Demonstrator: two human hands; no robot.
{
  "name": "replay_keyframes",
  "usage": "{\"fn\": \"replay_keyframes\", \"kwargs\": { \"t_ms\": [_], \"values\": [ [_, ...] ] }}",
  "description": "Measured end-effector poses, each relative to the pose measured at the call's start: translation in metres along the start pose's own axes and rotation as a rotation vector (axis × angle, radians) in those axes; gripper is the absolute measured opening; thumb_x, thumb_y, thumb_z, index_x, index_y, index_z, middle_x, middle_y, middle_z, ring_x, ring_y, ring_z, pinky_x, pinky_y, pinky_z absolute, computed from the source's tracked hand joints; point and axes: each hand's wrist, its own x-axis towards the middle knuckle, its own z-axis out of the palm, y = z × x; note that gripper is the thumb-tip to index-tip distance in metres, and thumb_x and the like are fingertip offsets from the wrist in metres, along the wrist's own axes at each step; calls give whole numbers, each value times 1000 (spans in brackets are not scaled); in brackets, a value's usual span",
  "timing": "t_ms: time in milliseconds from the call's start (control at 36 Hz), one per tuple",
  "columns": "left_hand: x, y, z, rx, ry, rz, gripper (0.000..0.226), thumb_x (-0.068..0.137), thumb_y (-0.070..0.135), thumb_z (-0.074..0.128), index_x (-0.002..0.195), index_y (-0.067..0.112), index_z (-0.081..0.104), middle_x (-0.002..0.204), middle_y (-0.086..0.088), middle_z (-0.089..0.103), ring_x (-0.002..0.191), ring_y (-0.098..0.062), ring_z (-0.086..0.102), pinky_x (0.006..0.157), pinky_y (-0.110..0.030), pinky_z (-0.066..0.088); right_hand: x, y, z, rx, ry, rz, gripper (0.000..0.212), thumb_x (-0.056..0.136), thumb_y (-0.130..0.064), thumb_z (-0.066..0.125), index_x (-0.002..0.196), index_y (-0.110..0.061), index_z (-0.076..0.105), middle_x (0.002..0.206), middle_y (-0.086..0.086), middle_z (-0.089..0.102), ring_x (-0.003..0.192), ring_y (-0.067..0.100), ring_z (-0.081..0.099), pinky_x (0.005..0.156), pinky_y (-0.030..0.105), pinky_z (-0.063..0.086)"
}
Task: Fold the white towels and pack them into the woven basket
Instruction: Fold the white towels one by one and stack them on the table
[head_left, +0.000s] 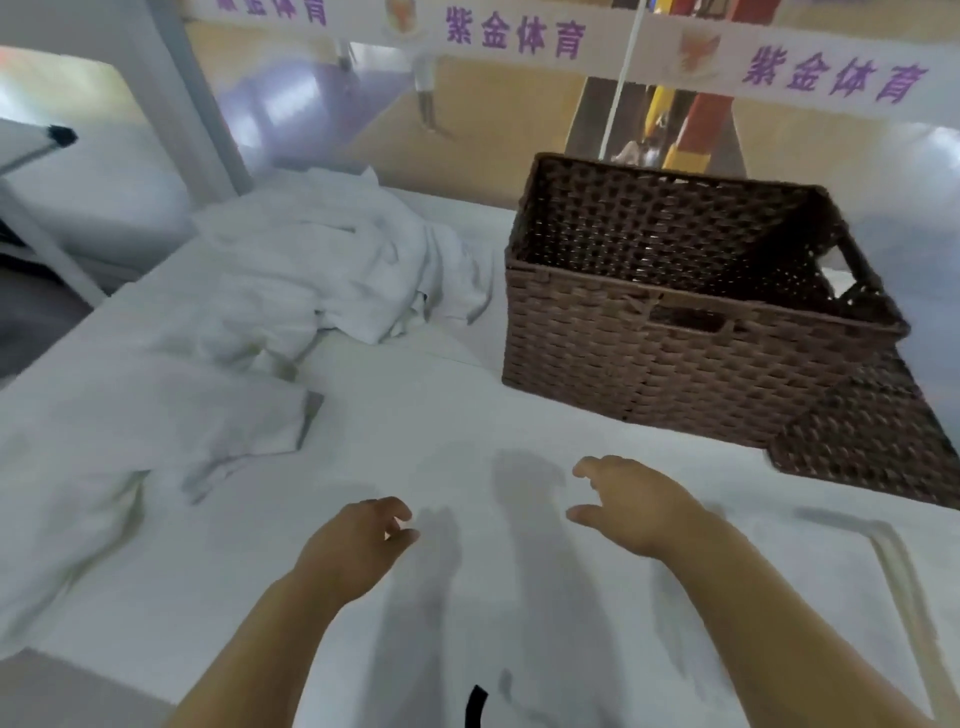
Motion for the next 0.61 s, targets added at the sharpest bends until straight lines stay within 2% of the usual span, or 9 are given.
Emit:
{"fn": "replay_keyframes", "kwargs": {
  "t_ms": [111,306,417,500,611],
  "values": [
    [-4,-64,-23,-21,8,-85,22,89,47,54,107,36,60,97,18,60,88,-2,58,72,-19,41,35,-67,18,-49,-103,-80,58,91,-49,54,141,-25,36,139,-1,45,123,19,47,99,32,40],
    [-1,-163,-81,-17,82,-118,23,90,41,56,108,29,63,103,12,61,90,-5,58,78,-21,45,84,-184,45,-57,-205,-129,55,93,-46,52,140,-23,37,140,1,45,122,21,48,96,33,41],
    [6,-214,-120,-5,257,-103,25,89,29,62,112,20,66,112,1,61,103,-18,56,86,-24,41,113,-244,58,-59,-160,-140,50,94,-46,49,138,-23,39,136,1,48,119,21,50,93,32,42],
    [15,-247,-147,72,370,-96,30,86,22,66,116,15,65,118,-6,58,110,-31,48,94,-33,37,134,-283,62,-36,-74,-171,48,94,-45,49,135,-21,41,132,1,49,117,21,51,93,34,44],
    [34,-284,-176,176,421,-97,47,84,25,67,129,13,55,131,-10,50,123,-34,40,103,-38,29,163,-328,60,35,47,-229,61,94,-41,51,145,-16,28,145,5,35,126,25,43,99,35,40]
  ]
}}
